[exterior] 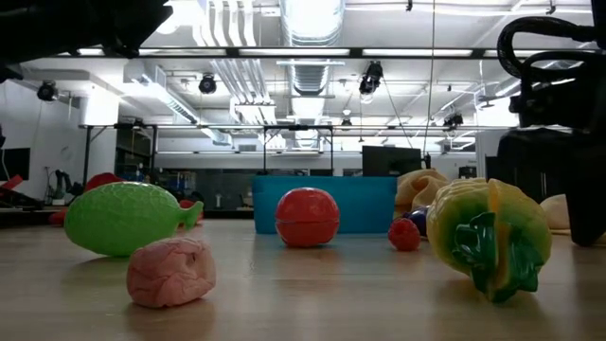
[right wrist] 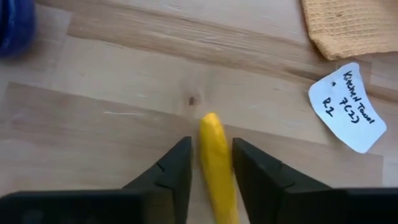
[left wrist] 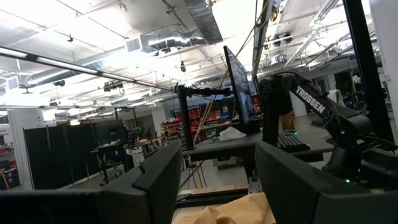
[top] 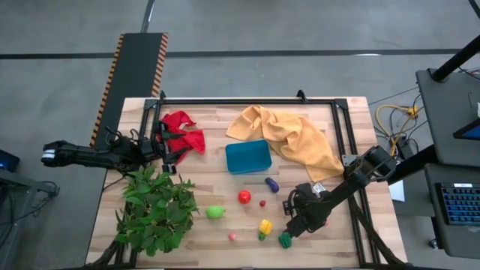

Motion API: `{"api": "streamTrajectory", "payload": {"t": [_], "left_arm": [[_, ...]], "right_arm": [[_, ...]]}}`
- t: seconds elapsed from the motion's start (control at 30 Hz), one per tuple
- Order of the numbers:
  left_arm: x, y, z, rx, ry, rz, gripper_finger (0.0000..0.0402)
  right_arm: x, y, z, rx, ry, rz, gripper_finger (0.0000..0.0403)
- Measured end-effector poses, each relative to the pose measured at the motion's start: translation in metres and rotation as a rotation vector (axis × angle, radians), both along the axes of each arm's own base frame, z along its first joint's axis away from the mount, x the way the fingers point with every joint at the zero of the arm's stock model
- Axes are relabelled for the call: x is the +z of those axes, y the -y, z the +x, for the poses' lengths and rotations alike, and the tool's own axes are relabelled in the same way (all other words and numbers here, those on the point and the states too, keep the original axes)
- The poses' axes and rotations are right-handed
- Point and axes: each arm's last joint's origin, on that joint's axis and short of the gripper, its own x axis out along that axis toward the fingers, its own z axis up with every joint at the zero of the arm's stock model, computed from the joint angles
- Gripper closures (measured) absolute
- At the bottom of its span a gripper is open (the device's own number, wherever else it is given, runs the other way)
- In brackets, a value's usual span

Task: Pick and placing Produce into tupperware
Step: Put the yellow corn into the blue bin

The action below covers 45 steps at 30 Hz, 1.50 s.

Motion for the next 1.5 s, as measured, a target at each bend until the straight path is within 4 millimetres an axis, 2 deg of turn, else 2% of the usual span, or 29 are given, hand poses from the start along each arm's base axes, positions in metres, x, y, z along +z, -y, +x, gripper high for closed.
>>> {"api": "streamTrajectory", "payload": {"t": [0.17,0.37,0.57,0.7,0.97,1.17,1.5], "left_arm": [[0.000,0.000,0.000,0.000,0.000,0.000,0.0212],[-0.001,0.000,0.001,0.000,-0.006,0.000,0.0212],[-0.001,0.000,0.001,0.000,-0.009,0.000,0.0212],[-0.001,0.000,0.001,0.000,-0.010,0.000,0.0212],[-0.001,0.000,0.001,0.000,-0.009,0.000,0.0212],[-0.001,0.000,0.001,0.001,-0.010,0.000,0.0212],[-0.001,0.000,0.001,0.000,-0.009,0.000,0.0212]], "right_arm": [[0.000,0.000,0.000,0.014,-0.008,0.005,0.0351],[0.000,0.000,-0.001,0.034,-0.025,0.006,0.0381],[0.001,0.003,0.000,0.061,0.015,-0.059,0.0389],[0.007,0.007,0.009,0.084,0.118,-0.155,0.0390],[0.016,0.014,0.021,0.144,0.183,-0.257,0.0390],[0.037,0.019,0.032,0.191,0.287,-0.340,0.0390],[0.097,0.025,0.061,0.409,0.313,-0.430,0.0390]]}}
